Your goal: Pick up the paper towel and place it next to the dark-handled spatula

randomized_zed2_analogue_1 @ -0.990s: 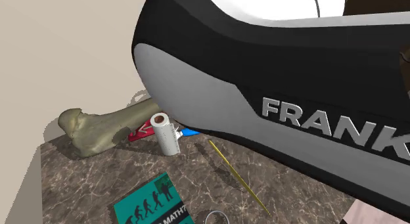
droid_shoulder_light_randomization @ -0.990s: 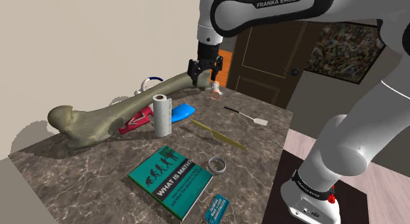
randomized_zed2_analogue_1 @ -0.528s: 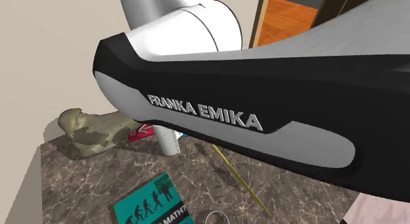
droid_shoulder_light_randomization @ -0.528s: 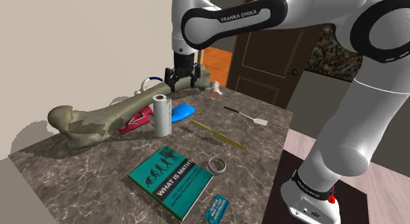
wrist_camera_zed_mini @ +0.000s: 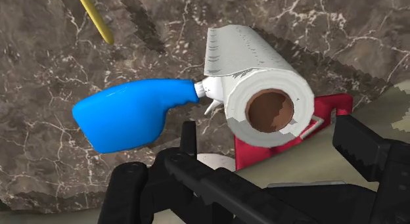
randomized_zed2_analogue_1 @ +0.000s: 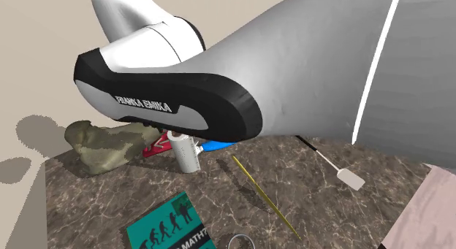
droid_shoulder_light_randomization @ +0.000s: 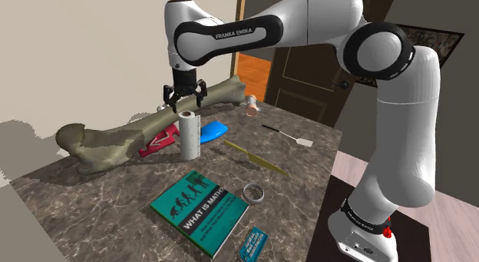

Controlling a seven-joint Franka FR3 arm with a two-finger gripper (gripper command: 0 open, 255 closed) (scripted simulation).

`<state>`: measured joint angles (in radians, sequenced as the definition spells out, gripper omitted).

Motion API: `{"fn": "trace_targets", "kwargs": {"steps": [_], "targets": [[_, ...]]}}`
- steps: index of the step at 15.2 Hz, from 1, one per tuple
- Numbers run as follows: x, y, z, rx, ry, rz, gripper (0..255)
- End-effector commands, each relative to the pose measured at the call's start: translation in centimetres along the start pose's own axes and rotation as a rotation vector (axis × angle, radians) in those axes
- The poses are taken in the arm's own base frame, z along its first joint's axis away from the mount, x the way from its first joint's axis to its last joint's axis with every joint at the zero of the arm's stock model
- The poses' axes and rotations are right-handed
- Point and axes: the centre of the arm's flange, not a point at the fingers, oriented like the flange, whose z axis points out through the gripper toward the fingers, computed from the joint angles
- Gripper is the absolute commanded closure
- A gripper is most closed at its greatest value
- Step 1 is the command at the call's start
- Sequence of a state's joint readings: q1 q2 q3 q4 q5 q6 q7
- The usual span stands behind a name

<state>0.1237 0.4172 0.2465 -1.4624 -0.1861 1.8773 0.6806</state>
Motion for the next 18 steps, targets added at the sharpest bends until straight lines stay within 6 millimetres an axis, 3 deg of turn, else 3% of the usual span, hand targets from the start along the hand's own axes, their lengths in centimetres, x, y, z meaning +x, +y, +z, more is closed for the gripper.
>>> {"fn": "trace_targets", "kwargs": {"steps": [1, 8, 16, 17, 18], "targets": [[0.7, -0.7, 1.1, 0.0, -0.001, 0.004, 0], [0.7, -0.7, 4.6, 0.0, -0.001, 0.004, 0], [0.7, -0.7, 4.6, 0.0, -0.001, 0.004, 0], [0.7, -0.7, 4.6, 0.0, -0.001, 0.004, 255], [0.7, -0.7, 4.6, 0.0, -0.001, 0.004, 255]]}}
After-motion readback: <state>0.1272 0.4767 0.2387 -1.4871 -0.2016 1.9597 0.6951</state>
